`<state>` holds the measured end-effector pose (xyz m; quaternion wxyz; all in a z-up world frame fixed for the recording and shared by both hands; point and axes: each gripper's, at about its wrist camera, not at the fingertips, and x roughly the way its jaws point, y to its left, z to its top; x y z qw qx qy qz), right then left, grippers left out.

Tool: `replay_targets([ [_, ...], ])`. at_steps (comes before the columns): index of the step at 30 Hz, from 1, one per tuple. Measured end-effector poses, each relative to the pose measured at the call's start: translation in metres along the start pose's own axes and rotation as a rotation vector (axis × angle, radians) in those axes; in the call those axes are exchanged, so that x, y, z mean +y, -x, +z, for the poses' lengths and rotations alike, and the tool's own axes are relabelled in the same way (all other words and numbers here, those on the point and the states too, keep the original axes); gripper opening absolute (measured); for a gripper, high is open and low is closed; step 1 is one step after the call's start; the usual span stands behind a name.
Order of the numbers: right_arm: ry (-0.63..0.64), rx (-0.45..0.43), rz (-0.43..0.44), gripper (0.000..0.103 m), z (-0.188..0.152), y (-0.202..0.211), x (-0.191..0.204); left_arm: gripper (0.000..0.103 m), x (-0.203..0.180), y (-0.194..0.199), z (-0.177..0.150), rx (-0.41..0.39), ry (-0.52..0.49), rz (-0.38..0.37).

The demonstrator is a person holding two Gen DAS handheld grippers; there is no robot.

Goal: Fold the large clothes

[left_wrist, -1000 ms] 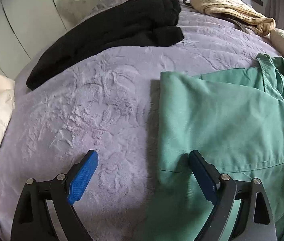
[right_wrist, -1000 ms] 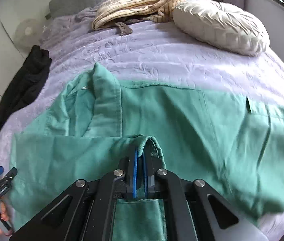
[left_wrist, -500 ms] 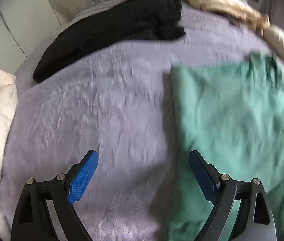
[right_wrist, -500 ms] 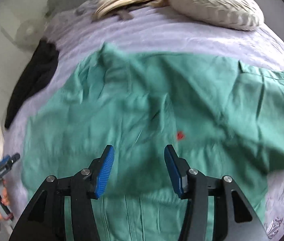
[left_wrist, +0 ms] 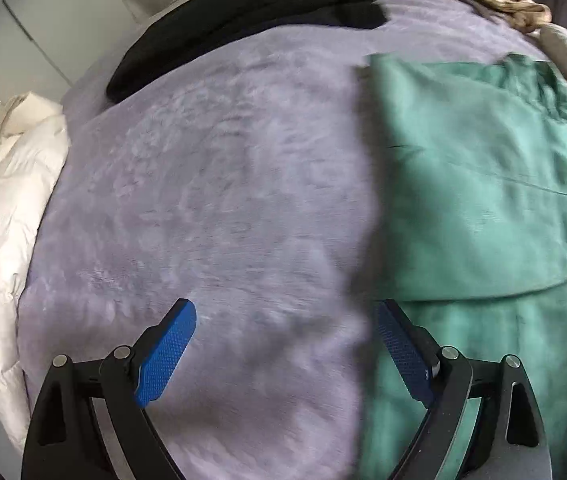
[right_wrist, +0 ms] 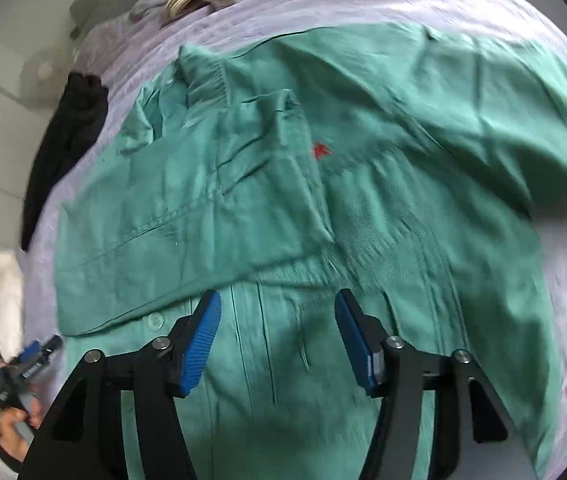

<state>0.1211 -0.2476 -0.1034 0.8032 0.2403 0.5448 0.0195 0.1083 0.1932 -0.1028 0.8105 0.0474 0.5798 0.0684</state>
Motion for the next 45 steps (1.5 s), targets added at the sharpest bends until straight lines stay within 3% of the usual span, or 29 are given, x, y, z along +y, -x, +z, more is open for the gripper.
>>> replay_targets([
  [1, -0.022, 0.004, 0.020, 0.073, -0.003, 0.004, -0.006, 0.092, -0.012, 0.005, 0.002, -0.002, -0.011, -0.022],
  [6, -0.089, 0.007, 0.072, 0.074, -0.007, 0.018, -0.032, 0.093, -0.078, 0.018, 0.007, 0.010, -0.067, -0.122],
  [9, -0.125, 0.002, 0.103, 0.082, -0.007, 0.029, -0.052, 0.093, -0.123, 0.028, 0.005, 0.017, -0.107, -0.177],
  [12, -0.176, -0.021, 0.140, 0.082, -0.003, 0.043, -0.078, 0.095, -0.164, 0.036, 0.006, 0.003, -0.148, -0.199],
  [13, -0.193, -0.028, 0.149, 0.082, -0.001, 0.045, -0.085, 0.103, -0.180, 0.040, 0.006, 0.000, -0.163, -0.200],
  [17, -0.259, -0.072, 0.169, 0.083, 0.009, 0.062, -0.123, 0.103, -0.229, 0.053, 0.010, -0.015, -0.218, -0.227],
  [20, -0.295, -0.106, 0.167, 0.103, 0.015, 0.075, -0.153, 0.103, -0.258, 0.055, 0.010, -0.003, -0.243, -0.252],
  [21, -0.307, -0.120, 0.164, 0.103, 0.017, 0.079, -0.162, 0.103, -0.267, 0.056, 0.007, 0.003, -0.244, -0.259],
  [36, -0.576, -0.262, 0.117, 0.103, 0.037, 0.113, -0.312, 0.103, -0.356, 0.058, 0.012, 0.050, -0.275, -0.306],
  [40, -0.633, -0.240, 0.154, 0.103, 0.052, 0.108, -0.343, 0.103, -0.377, 0.061, 0.013, 0.054, -0.277, -0.309],
  [45, -0.656, -0.319, 0.187, 0.103, 0.081, 0.112, -0.371, 0.103, -0.390, 0.062, 0.014, 0.059, -0.263, -0.317],
])
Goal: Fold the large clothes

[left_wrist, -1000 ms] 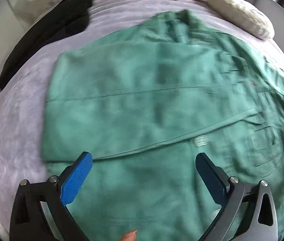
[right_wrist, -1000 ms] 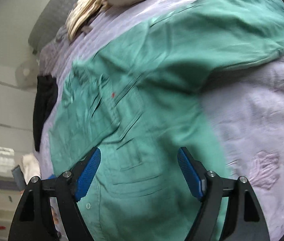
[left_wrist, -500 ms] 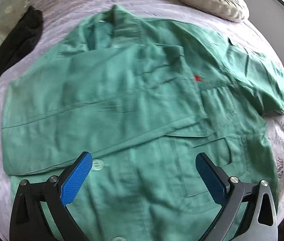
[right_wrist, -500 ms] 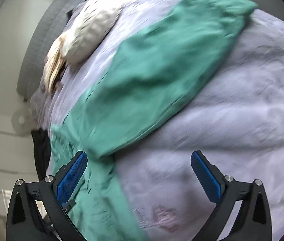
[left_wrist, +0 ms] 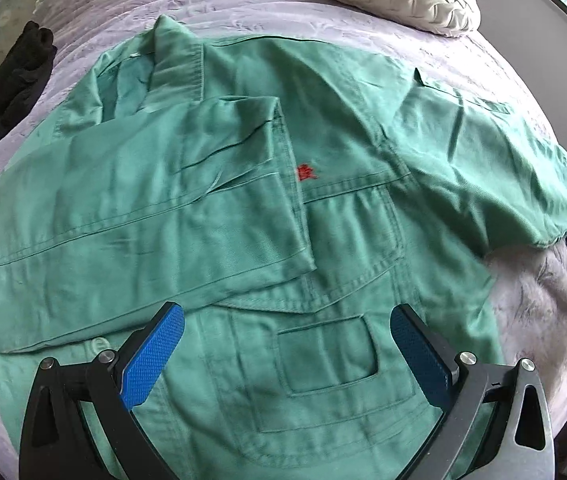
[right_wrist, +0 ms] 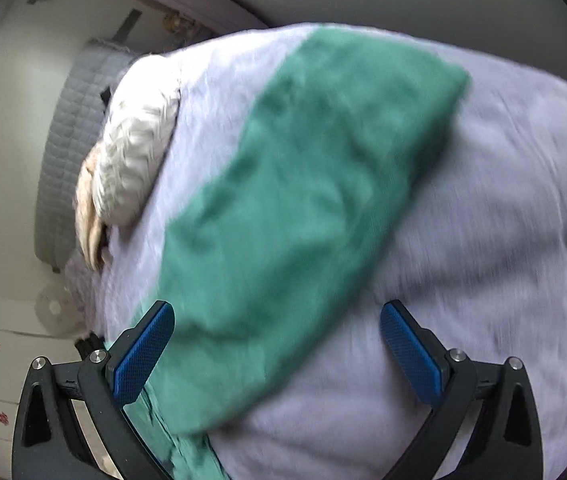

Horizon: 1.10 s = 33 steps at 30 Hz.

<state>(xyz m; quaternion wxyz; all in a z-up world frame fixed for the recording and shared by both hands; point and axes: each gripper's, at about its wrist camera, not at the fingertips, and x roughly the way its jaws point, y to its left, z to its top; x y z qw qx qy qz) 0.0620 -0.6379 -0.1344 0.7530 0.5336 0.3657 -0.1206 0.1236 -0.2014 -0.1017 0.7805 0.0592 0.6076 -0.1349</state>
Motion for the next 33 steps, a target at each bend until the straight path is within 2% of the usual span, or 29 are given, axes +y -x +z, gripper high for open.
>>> replay_targets([
  [4, -0.044, -0.036, 0.053, 0.103, 0.024, -0.004, -0.001, 0.103, -0.004, -0.005, 0.001, 0.006, 0.001, -0.004],
  [9, -0.080, -0.069, 0.054, 0.102, 0.043, -0.003, -0.001, 0.103, -0.012, -0.003, -0.002, -0.005, -0.017, -0.007],
  [11, -0.124, -0.064, 0.053, 0.091, 0.044, -0.003, -0.004, 0.103, -0.009, -0.004, 0.000, -0.005, -0.028, -0.012],
  [12, -0.140, -0.059, 0.052, 0.065, 0.044, -0.004, -0.004, 0.103, -0.009, -0.003, 0.001, -0.013, -0.034, -0.015],
  [13, -0.155, -0.046, 0.055, 0.032, 0.044, -0.006, -0.006, 0.103, -0.010, -0.002, 0.003, -0.023, -0.038, -0.010],
  [15, -0.171, -0.009, 0.041, 0.006, 0.044, -0.013, -0.008, 0.103, -0.011, 0.000, 0.009, -0.045, -0.054, 0.000],
  [19, -0.086, -0.032, 0.065, 0.006, 0.041, -0.005, 0.013, 0.103, 0.000, 0.004, 0.017, -0.059, -0.033, -0.007],
  [25, 0.084, -0.039, 0.153, 0.006, 0.028, 0.007, 0.086, 0.103, 0.033, 0.006, 0.017, -0.080, 0.019, 0.025],
  [28, 0.191, -0.018, 0.207, 0.006, 0.007, 0.006, 0.134, 0.103, 0.056, 0.009, 0.014, -0.096, 0.048, 0.036],
  [33, 0.440, 0.054, 0.279, 0.006, -0.058, -0.010, 0.227, 0.103, 0.103, 0.021, 0.010, -0.140, 0.102, 0.075],
])
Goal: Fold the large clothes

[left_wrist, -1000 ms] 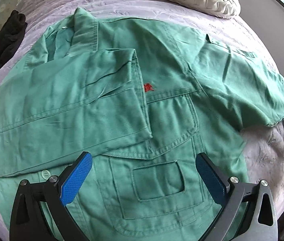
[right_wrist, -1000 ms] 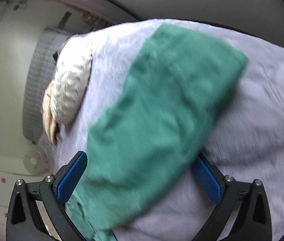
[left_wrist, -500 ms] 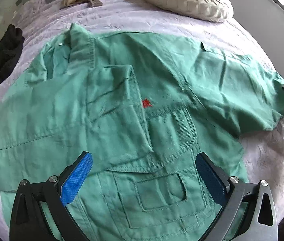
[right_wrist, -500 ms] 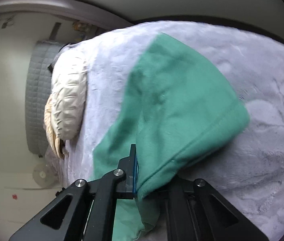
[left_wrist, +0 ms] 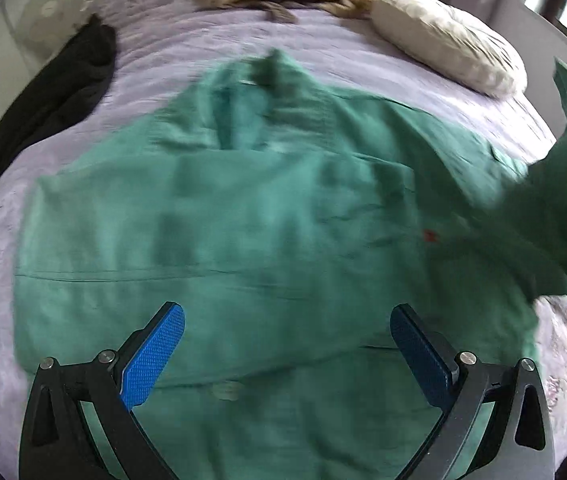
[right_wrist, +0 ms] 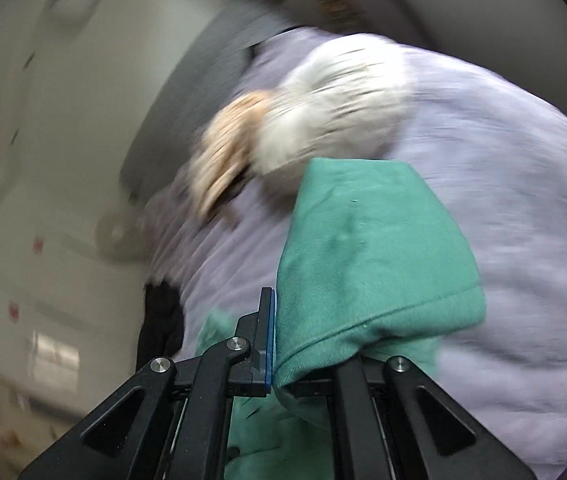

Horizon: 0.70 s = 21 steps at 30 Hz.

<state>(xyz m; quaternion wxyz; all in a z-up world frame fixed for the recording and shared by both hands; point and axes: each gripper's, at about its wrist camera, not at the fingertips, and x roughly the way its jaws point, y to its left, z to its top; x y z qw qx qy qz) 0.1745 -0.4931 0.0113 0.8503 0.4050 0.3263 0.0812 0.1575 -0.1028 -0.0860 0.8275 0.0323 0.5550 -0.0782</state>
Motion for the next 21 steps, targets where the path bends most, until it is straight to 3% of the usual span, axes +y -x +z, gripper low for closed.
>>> replay_targets([
  [5, 0.218, 0.135, 0.057, 0.006, -0.059, -0.072, 0.092, 0.103, 0.066, 0.009, -0.003, -0.031, 0.084, 0.042],
  [9, 0.263, 0.293, 0.075, 0.006, -0.132, -0.146, 0.131, 0.103, 0.116, 0.006, -0.013, -0.024, 0.137, 0.080],
  [12, 0.259, 0.424, 0.031, 0.006, -0.190, -0.201, 0.135, 0.103, 0.141, 0.002, -0.022, -0.013, 0.163, 0.095],
  [13, 0.258, 0.461, 0.006, 0.011, -0.204, -0.217, 0.134, 0.103, 0.149, 0.001, -0.025, -0.007, 0.169, 0.094],
  [16, 0.257, 0.537, -0.143, 0.013, -0.240, -0.248, 0.121, 0.103, 0.163, 0.000, -0.033, 0.001, 0.167, 0.085],
  [17, 0.236, 0.519, -0.139, 0.018, -0.240, -0.247, 0.120, 0.103, 0.167, 0.000, -0.035, 0.000, 0.165, 0.082],
  [19, 0.168, 0.508, -0.094, 0.058, -0.236, -0.235, 0.118, 0.103, 0.173, 0.000, -0.037, -0.002, 0.171, 0.077],
  [21, 0.126, 0.440, -0.099, 0.065, -0.230, -0.216, 0.115, 0.103, 0.179, 0.001, -0.041, -0.001, 0.187, 0.068],
])
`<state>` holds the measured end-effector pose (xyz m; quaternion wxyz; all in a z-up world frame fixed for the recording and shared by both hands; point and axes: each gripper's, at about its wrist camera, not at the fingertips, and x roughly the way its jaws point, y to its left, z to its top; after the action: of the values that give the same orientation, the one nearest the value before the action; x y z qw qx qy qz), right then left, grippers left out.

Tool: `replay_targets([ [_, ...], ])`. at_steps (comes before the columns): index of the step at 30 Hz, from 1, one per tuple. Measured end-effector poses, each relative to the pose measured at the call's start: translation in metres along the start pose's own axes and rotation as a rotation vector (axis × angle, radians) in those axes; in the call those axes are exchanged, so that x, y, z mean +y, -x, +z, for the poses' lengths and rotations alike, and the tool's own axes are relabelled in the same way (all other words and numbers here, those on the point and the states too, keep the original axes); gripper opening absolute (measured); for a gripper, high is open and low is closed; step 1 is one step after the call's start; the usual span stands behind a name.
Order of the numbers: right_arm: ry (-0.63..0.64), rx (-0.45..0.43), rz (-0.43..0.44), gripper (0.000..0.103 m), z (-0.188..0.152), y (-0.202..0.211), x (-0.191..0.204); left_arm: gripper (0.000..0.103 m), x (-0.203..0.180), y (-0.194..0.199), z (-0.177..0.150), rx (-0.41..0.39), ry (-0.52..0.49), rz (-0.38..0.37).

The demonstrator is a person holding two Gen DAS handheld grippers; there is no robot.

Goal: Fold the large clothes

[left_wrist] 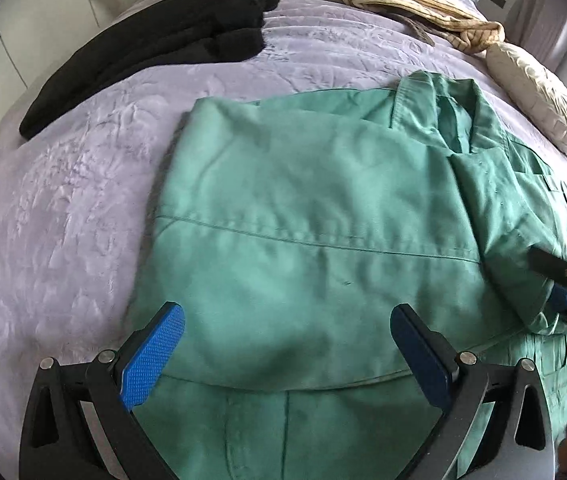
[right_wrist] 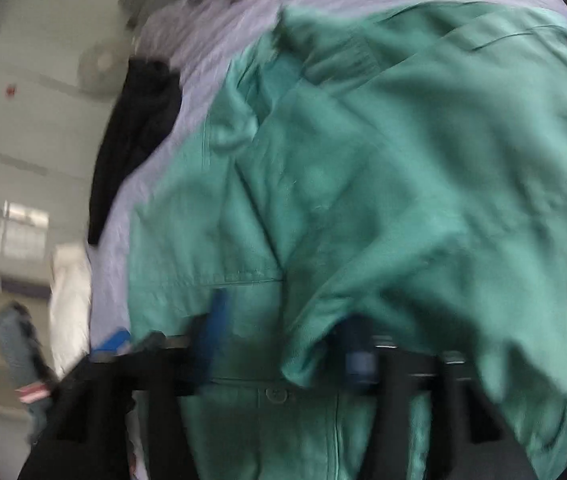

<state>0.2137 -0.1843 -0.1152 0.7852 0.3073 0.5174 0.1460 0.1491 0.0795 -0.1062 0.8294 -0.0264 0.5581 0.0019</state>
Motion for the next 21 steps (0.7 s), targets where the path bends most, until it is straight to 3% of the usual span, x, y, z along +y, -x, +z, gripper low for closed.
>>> replay_targets([
  [2, -0.017, -0.054, -0.023, 0.059, 0.001, 0.015, -0.005, 0.103, 0.006, 0.002, -0.002, 0.000, 0.018, -0.006],
  [4, -0.032, -0.085, -0.033, 0.012, 0.008, 0.021, -0.005, 0.103, 0.013, 0.004, -0.004, -0.003, 0.036, -0.010],
  [7, 0.050, -0.086, -0.050, 0.012, 0.019, 0.017, 0.015, 0.103, 0.024, 0.008, -0.007, -0.018, 0.067, -0.004],
  [9, 0.202, -0.068, -0.069, 0.013, 0.008, 0.012, 0.045, 0.103, 0.032, 0.009, -0.008, -0.024, 0.089, 0.012],
  [11, 0.328, -0.016, -0.103, 0.022, -0.006, -0.005, 0.073, 0.103, 0.040, 0.006, -0.009, -0.011, 0.109, 0.029],
  [13, 0.403, 0.063, -0.137, 0.050, -0.018, -0.027, 0.089, 0.103, 0.046, 0.002, -0.008, 0.006, 0.129, 0.037],
  [15, 0.417, 0.116, -0.108, 0.060, -0.033, -0.034, 0.090, 0.103, 0.048, 0.003, -0.010, 0.009, 0.134, 0.030],
  [18, 0.391, 0.145, -0.094, 0.060, -0.050, -0.025, 0.074, 0.103, 0.037, 0.002, -0.009, 0.015, 0.110, 0.003],
  [21, 0.286, 0.154, -0.096, 0.060, -0.057, -0.006, 0.038, 0.103, 0.015, -0.001, -0.005, 0.024, 0.074, -0.059],
])
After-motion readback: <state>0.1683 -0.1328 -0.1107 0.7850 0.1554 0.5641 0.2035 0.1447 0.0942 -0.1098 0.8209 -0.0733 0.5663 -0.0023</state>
